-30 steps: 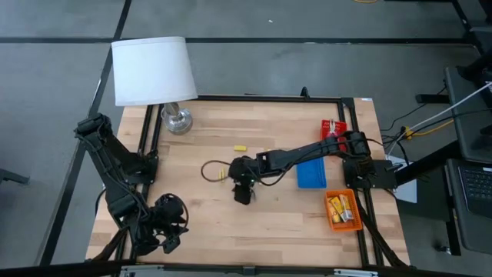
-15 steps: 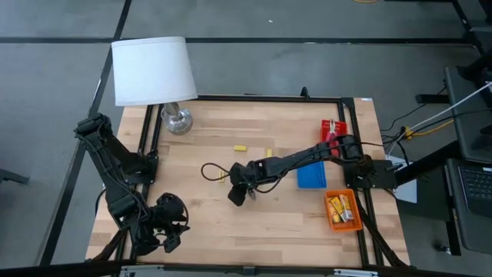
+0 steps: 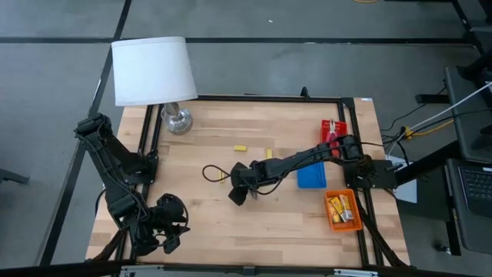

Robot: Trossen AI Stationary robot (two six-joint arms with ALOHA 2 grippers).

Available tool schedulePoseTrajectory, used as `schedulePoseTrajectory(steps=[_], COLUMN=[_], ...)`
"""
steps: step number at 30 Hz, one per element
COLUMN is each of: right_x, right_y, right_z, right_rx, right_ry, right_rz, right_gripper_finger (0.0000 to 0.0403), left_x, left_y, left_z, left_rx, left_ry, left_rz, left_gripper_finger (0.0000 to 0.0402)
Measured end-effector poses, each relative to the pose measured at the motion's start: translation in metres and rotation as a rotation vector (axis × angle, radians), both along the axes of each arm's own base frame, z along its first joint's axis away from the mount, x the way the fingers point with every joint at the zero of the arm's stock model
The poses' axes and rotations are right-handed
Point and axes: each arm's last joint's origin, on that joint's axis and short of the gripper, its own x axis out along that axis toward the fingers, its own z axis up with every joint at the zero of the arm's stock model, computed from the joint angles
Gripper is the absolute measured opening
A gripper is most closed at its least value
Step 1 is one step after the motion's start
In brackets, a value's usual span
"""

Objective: Pick & Place School Supplies
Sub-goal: Put the pink hole puncher into the red bin

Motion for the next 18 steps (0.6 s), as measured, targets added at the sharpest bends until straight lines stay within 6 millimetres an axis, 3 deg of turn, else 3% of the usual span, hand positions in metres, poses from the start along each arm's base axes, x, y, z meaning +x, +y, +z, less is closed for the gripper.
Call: schedulePoseTrajectory(steps=[8, 18], right_x=[0.002, -0.001], right_y=[-0.003, 0.000], right_z=[0.016, 0.015], right_rx=[0.015, 0.038], right_ry=[0.065, 0.077], right_rz=[-0.086, -0.192], right_gripper_finger=[0.0184, 0.0184], left_x=[0.000, 0.000], left_y=[0.000, 0.000], left_z=[0.000, 0.000], left_rx=[0.005, 0.014], left_ry=[0.000, -0.010], left_rz=[-0.006, -0.003], left_gripper_finger=[0.0141, 0.0141])
